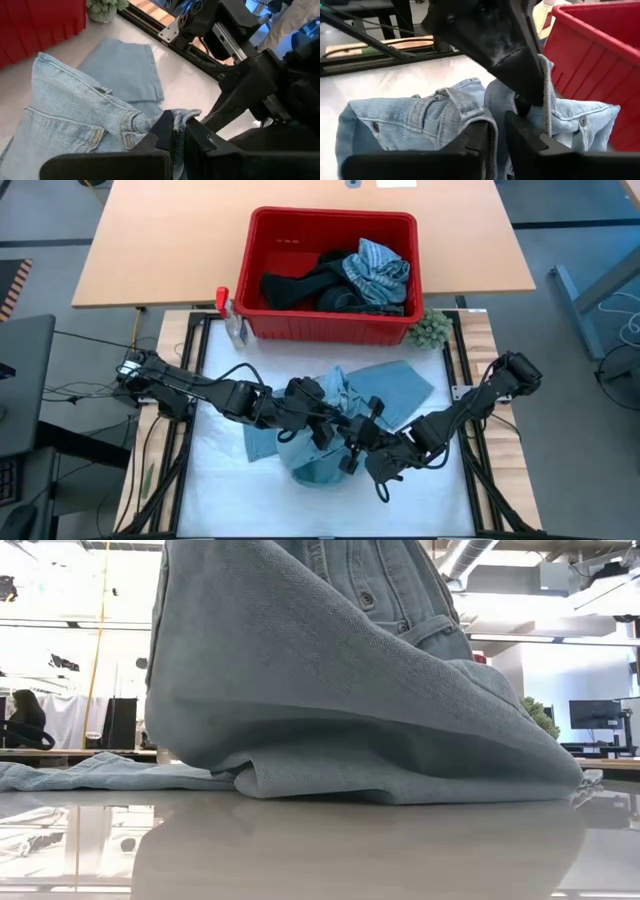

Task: Fold laundry
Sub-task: Fold the blue pants from the red laundry bin

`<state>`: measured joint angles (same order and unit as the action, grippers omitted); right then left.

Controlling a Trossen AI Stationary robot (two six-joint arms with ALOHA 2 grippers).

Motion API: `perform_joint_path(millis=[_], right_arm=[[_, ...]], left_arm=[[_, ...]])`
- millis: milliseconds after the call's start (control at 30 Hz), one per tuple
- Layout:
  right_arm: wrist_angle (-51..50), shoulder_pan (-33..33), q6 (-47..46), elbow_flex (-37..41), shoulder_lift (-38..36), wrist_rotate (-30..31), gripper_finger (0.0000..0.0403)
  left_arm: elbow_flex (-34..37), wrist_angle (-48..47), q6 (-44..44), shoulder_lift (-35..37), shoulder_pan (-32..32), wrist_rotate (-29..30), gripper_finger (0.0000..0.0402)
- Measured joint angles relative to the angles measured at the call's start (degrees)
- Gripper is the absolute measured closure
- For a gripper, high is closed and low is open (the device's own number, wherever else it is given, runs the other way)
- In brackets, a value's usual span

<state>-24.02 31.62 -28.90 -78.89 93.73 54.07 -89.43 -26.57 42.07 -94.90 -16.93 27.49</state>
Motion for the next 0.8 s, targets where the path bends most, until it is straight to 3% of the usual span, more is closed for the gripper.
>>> perform_joint_path(millis=[433,800], right_arm=[[-0.7,-1.0,0.9,0.0,0.3,-0.4,0.0228],[-0.7,-1.5,0.9,0.0,0.3,-1.4,0.0222]], left_arm=[[0.0,-2.2,-0.2,0.0,0.0,-0.3,0.0400],[0.0,-1.6,-0.3,0.0,0.1,-1.4,0.0400]])
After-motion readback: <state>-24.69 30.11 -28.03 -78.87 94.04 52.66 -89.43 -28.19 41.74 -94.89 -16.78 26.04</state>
